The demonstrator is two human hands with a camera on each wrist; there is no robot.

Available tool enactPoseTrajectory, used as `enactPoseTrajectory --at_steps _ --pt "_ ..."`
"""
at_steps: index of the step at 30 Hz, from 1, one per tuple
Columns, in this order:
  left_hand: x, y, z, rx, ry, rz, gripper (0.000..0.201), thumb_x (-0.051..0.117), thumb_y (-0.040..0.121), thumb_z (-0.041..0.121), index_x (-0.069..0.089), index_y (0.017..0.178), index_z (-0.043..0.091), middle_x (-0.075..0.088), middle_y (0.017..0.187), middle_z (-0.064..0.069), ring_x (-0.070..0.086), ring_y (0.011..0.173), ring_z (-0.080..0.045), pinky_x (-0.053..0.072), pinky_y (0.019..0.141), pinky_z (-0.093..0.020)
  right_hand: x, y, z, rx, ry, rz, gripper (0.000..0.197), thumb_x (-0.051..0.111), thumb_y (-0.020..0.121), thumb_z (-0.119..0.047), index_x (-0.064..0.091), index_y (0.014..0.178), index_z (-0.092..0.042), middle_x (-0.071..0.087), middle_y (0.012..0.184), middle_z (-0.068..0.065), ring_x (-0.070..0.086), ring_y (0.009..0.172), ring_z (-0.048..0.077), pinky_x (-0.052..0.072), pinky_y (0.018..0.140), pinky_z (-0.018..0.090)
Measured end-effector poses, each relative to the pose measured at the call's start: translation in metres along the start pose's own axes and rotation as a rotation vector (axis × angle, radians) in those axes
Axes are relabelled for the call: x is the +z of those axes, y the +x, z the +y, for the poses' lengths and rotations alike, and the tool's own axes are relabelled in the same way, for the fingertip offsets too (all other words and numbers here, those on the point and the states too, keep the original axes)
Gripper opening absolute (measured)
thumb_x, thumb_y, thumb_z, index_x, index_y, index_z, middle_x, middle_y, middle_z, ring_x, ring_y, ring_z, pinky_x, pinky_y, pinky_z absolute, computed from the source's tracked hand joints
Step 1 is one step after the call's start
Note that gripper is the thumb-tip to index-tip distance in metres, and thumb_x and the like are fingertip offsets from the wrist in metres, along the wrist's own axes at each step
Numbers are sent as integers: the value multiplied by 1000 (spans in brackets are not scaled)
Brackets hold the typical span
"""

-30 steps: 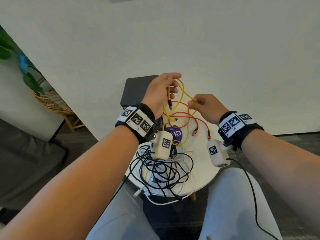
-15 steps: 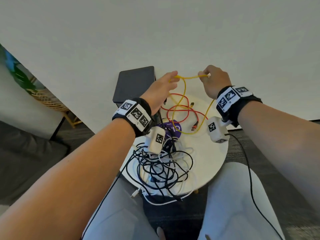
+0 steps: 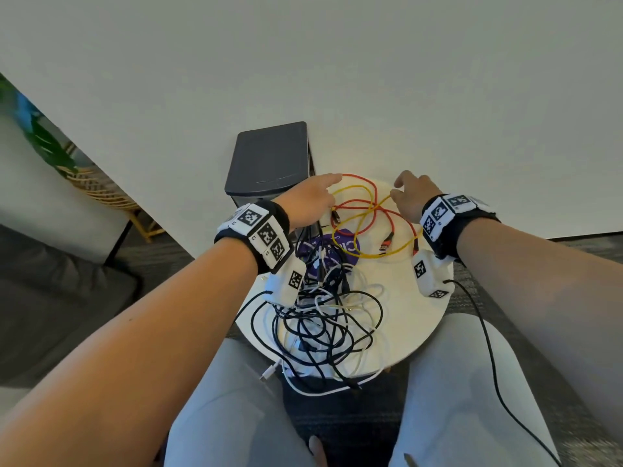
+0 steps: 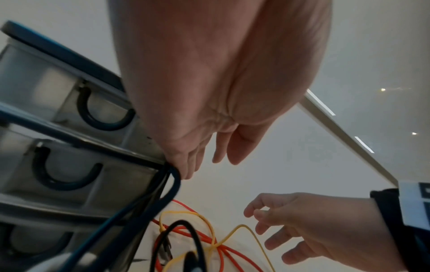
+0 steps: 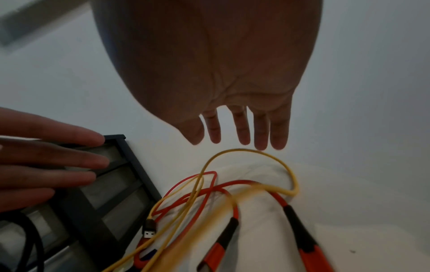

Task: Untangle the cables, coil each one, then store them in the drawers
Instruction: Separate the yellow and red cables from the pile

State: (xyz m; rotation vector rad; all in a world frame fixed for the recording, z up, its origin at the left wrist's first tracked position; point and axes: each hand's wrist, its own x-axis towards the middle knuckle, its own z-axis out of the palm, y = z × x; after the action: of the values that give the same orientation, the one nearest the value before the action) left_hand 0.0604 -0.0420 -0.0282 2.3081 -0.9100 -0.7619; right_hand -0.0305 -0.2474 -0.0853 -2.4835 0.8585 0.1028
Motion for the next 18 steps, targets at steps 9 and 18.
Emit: enactPoseTrajectory --at_steps 9,18 --pt "-11 -33 1 100 -5 77 44 41 107 7 48 150 15 49 153 -4 43 142 -17 32 115 -25 -15 -22 -5 -76 14 -41 36 41 106 -26 49 139 -14 57 134 17 56 114 34 42 83 34" --pt "-17 -102 -14 156 -169 206 34 50 104 9 63 133 19 68 124 6 62 109 0 46 96 -18 -30 -105 -47 -343 247 -182 20 48 104 -26 64 114 -20 71 100 3 70 86 17 56 76 36"
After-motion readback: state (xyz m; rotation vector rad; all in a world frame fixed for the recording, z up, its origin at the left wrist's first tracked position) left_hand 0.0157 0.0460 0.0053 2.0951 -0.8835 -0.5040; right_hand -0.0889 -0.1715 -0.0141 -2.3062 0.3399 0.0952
